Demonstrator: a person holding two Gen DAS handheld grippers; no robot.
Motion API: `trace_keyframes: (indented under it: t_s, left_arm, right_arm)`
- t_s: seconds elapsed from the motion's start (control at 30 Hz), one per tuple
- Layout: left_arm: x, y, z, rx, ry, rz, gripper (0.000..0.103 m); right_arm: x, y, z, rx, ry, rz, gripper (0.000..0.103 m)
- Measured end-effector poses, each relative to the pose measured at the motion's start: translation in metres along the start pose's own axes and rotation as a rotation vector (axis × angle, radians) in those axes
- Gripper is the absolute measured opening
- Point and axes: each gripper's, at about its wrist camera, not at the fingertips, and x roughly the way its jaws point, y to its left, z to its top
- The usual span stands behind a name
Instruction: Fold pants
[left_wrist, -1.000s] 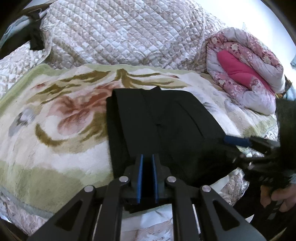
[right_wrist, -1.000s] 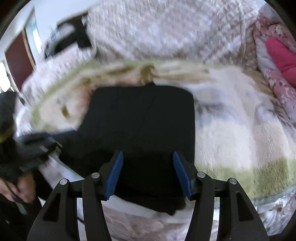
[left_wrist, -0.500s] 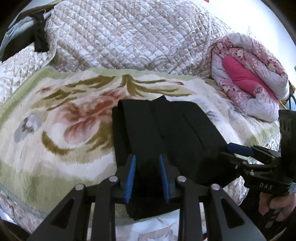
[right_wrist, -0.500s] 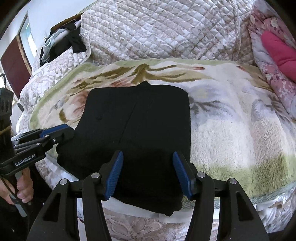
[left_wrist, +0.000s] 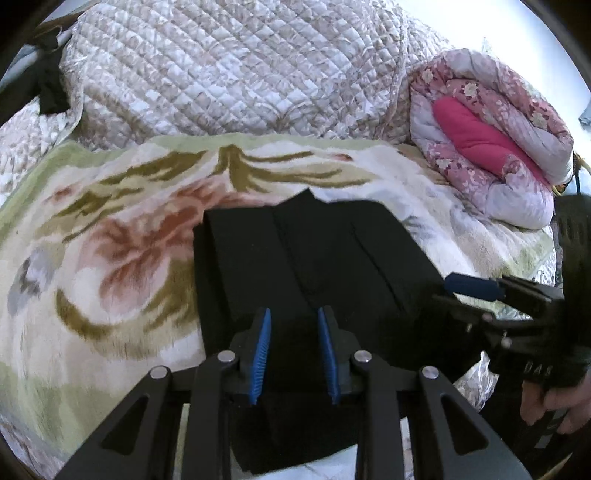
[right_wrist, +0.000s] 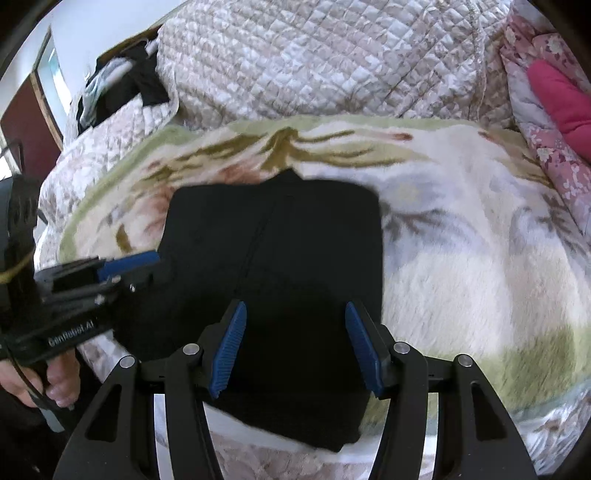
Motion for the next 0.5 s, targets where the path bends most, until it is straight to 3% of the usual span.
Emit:
trace_keyframes:
  t_s: [0.17, 0.27, 0.37, 0.5]
  left_arm:
    - [0.011, 0.006, 0.029, 0.033, -0.032, 0.009, 0.029]
    - [0.028, 0.016, 0.040, 0.003, -0.016, 0.018, 0.030]
    - [0.043, 0.026, 0.037, -0.047, 0.030, 0.021, 0.030]
    - [0.044, 0.023, 0.032, -0.032, 0.016, 0.035, 0.031]
  right_arm:
    - [0.004, -0.006, 0.028, 0.013, -0.011, 0.006, 0.055]
    - [0.016, -0.010, 0.041, 0.018, 0.000, 0.000, 0.043]
    - [0.034, -0.017, 0.040, 0.058, 0.042, 0.022, 0.040]
    - [0.045, -0.020, 0.035, 0.068, 0.062, 0.020, 0.039]
